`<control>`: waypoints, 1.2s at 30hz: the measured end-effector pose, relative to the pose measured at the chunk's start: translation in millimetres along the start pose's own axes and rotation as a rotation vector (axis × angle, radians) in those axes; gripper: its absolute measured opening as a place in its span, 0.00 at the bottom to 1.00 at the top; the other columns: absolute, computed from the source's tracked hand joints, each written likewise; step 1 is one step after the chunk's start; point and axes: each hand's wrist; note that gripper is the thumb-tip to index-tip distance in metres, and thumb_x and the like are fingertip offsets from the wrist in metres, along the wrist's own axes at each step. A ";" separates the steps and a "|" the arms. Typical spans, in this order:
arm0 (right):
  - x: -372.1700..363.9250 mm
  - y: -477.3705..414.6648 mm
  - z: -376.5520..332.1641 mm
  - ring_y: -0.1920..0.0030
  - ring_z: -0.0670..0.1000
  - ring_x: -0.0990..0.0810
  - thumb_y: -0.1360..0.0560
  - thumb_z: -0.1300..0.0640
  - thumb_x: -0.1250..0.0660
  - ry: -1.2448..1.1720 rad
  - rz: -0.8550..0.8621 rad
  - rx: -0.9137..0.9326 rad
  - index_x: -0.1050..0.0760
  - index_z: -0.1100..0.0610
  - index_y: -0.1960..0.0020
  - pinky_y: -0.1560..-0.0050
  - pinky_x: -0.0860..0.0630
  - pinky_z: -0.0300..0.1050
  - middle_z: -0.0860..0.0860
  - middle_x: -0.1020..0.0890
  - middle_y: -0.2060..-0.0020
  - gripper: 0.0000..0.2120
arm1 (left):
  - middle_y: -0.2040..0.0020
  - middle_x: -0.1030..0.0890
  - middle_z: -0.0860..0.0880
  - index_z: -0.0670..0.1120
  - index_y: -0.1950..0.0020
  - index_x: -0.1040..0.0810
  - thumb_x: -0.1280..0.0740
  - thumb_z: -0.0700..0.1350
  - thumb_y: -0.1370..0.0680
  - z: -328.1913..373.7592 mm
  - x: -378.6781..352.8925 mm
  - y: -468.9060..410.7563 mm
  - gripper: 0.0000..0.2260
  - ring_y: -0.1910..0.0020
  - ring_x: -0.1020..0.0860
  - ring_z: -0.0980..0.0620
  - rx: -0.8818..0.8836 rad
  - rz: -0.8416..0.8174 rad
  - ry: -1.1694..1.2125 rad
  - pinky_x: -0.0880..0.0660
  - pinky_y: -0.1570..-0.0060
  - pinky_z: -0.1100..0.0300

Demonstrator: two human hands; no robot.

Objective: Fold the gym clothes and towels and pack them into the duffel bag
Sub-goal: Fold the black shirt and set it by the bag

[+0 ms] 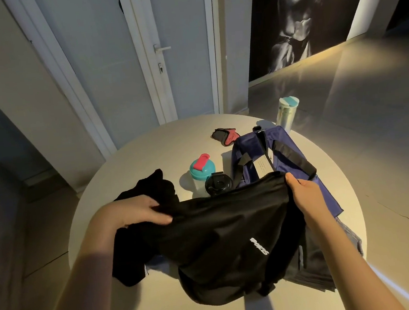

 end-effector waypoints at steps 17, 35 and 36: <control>58.8 13.9 10.6 0.50 0.56 0.19 0.25 0.51 0.36 0.056 -0.612 -0.038 0.21 0.57 0.47 0.48 0.22 0.46 0.55 0.16 0.51 0.12 | 0.54 0.16 0.41 0.43 0.57 0.14 0.18 0.50 0.48 -11.5 -17.8 58.7 0.22 0.57 0.16 0.46 -0.240 -0.007 0.683 0.20 0.62 0.61; -3.1 -15.0 54.7 0.66 0.52 0.29 0.22 0.47 0.39 0.473 -0.214 0.012 0.32 0.60 0.67 0.58 0.34 0.45 0.59 0.24 0.65 0.21 | 0.48 0.19 0.46 0.45 0.50 0.18 0.32 0.53 0.24 -68.4 -35.8 -24.2 0.12 0.46 0.21 0.47 0.059 0.215 0.223 0.28 0.37 0.47; -9.2 -19.2 55.5 0.67 0.51 0.29 0.22 0.46 0.39 0.462 -0.184 0.021 0.32 0.59 0.68 0.59 0.34 0.45 0.57 0.25 0.68 0.22 | 0.48 0.19 0.46 0.45 0.50 0.18 0.32 0.53 0.24 -67.9 -32.6 -33.6 0.12 0.46 0.22 0.46 0.055 0.256 0.237 0.28 0.37 0.48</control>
Point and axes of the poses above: each hand's wrist, its own y-axis away from the middle knuckle, its own x-axis out of the back of the hand, z = x × y
